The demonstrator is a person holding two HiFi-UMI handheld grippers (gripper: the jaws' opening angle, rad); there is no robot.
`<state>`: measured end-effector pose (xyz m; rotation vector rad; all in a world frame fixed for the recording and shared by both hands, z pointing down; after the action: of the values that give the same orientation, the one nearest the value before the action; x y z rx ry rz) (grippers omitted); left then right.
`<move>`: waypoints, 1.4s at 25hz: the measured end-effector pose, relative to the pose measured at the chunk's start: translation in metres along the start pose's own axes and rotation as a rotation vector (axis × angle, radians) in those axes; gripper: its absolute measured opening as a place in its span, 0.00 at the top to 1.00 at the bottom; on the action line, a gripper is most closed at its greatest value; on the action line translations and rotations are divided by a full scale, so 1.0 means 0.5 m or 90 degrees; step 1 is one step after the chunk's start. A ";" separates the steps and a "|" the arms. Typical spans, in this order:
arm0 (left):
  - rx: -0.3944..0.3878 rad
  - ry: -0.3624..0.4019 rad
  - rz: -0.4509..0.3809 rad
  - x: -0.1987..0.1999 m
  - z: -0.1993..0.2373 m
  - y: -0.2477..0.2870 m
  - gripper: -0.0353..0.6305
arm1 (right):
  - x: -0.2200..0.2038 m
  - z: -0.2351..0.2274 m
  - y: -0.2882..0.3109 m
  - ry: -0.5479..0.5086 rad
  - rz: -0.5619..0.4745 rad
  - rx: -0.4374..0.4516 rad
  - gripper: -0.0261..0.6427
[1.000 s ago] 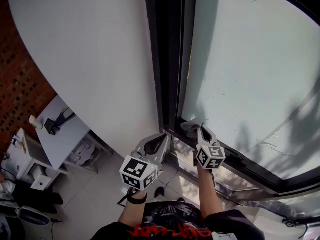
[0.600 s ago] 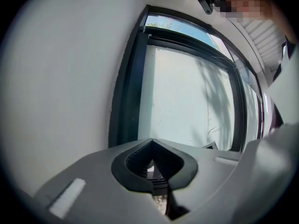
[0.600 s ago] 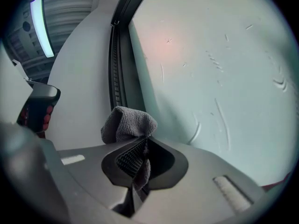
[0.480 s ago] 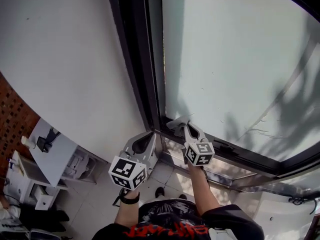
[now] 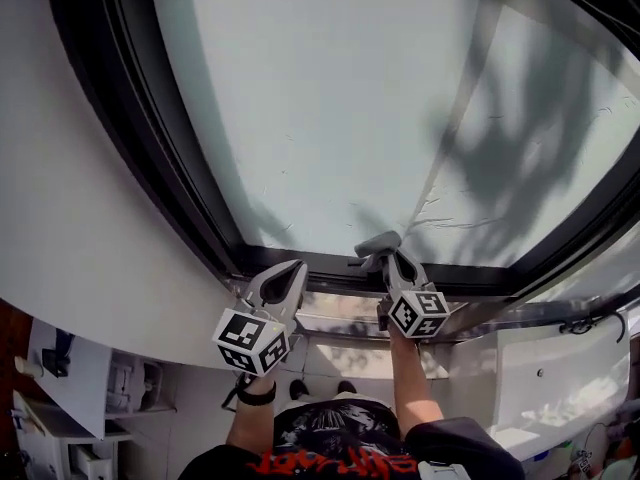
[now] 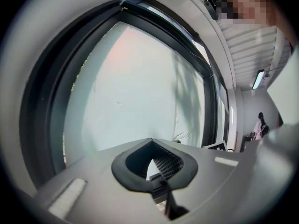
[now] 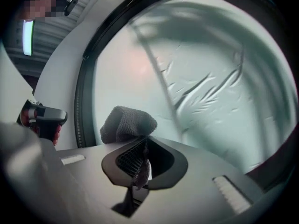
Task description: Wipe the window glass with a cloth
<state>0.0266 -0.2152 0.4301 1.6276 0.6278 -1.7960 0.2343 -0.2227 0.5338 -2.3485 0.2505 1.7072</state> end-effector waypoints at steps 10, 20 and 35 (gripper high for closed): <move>-0.097 -0.004 -0.005 -0.004 -0.169 0.080 0.96 | 0.097 -0.335 -0.350 -0.040 -0.042 -0.236 0.94; -0.060 -0.010 0.000 -0.016 -0.148 0.065 0.96 | 0.124 -0.470 -0.460 -0.024 -0.037 -0.330 0.94; 0.077 0.002 -0.009 -0.006 0.031 -0.065 0.96 | -0.072 0.112 0.085 0.043 0.035 0.172 0.94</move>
<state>-0.0074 -0.2035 0.4329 1.7093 0.5414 -1.8740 0.1609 -0.2479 0.5477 -2.2190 0.5269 1.5110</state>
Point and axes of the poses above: the fingertips, and each gripper's own axes: y forward along the fingers, z to its left, x out of its top, the point moved 2 cm from there along -y, backward along the fingers, and after that the axes turned 11 degrees about x, right-handed, at the moved point
